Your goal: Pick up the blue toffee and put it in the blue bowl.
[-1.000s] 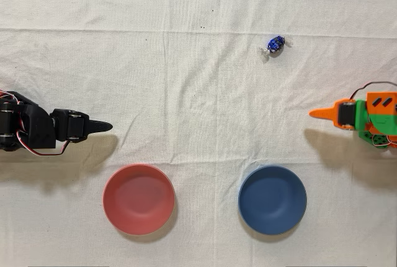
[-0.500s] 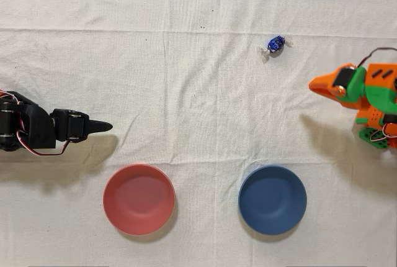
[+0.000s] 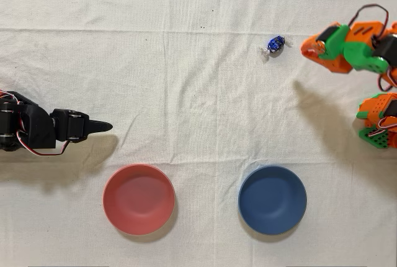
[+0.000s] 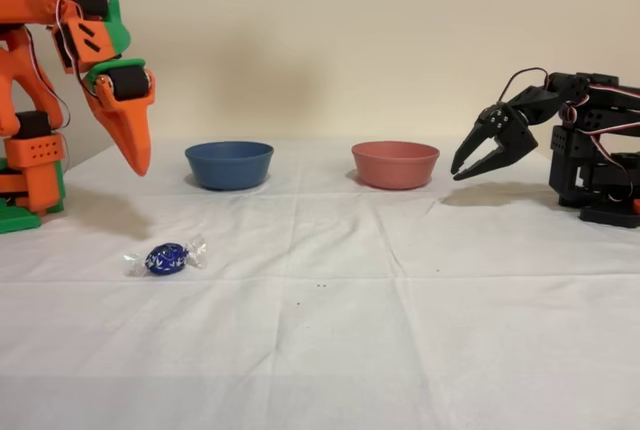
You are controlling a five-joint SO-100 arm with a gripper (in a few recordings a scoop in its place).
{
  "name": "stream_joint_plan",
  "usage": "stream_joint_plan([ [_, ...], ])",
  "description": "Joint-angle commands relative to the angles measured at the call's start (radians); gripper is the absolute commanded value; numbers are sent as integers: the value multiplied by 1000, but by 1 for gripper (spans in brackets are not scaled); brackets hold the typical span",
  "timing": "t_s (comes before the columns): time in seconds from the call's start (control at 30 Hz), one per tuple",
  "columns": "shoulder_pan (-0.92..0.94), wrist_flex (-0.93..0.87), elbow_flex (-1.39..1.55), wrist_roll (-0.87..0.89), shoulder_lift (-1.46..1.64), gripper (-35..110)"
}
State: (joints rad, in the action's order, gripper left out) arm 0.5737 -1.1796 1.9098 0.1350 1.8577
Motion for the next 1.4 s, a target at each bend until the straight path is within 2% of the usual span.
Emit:
stream_joint_plan([
  [0.0, 31, 6, -89, -6, -38, 1],
  [0.33, 97, 58, -103, -21, -143, 11],
  [0.6, 87, 58, -132, 12, -198, 27],
  [0.77, 98, 63, -115, -64, -227, 38],
  [1.37, 32, 100, -207, -9, -402, 36],
])
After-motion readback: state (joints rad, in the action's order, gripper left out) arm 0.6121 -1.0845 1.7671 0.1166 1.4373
